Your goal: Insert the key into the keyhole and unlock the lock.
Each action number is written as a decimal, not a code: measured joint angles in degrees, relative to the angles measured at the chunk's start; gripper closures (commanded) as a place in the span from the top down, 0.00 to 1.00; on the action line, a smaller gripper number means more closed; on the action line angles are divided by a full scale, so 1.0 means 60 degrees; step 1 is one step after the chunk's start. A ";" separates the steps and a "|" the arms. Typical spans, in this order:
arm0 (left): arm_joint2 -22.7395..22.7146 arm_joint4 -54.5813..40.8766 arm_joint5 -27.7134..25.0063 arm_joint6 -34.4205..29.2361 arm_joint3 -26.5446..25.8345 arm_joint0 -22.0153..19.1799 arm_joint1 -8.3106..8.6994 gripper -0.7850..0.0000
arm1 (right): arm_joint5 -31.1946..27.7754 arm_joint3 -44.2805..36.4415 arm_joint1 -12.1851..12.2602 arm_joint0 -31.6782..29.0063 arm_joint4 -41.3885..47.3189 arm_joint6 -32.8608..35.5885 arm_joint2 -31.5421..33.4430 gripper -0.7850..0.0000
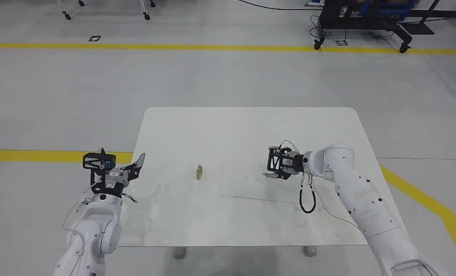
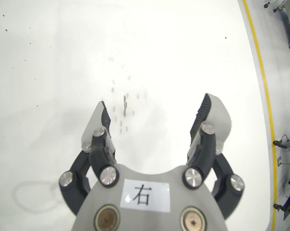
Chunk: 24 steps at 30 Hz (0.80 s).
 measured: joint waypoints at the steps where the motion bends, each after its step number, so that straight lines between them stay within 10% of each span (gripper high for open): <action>1: 0.0000 0.0000 0.0000 0.0000 0.0000 0.0000 0.0000 1.00 | 0.0000 0.0149 -0.0007 0.0074 0.0045 -0.0058 -0.0116 0.46; 16: 0.0000 0.0000 0.0000 0.0000 0.0000 0.0000 0.0000 1.00 | 0.0000 0.2344 0.0355 0.2035 0.2528 0.0031 -0.3004 0.41; 18: 0.0000 0.0000 0.0000 0.0000 0.0000 0.0000 0.0000 1.00 | 0.0000 0.2390 0.0440 0.2164 0.2627 -0.0021 -0.3271 0.24; 19: 0.0000 0.0000 0.0000 0.0000 0.0000 0.0000 0.0000 1.00 | 0.0000 0.2405 0.0475 0.2212 0.2664 -0.0041 -0.3372 0.00; 24: 0.0000 0.0000 0.0000 0.0000 0.0000 0.0000 0.0000 1.00 | 0.0000 0.2375 0.0668 0.2411 0.2838 -0.0243 -0.3892 0.00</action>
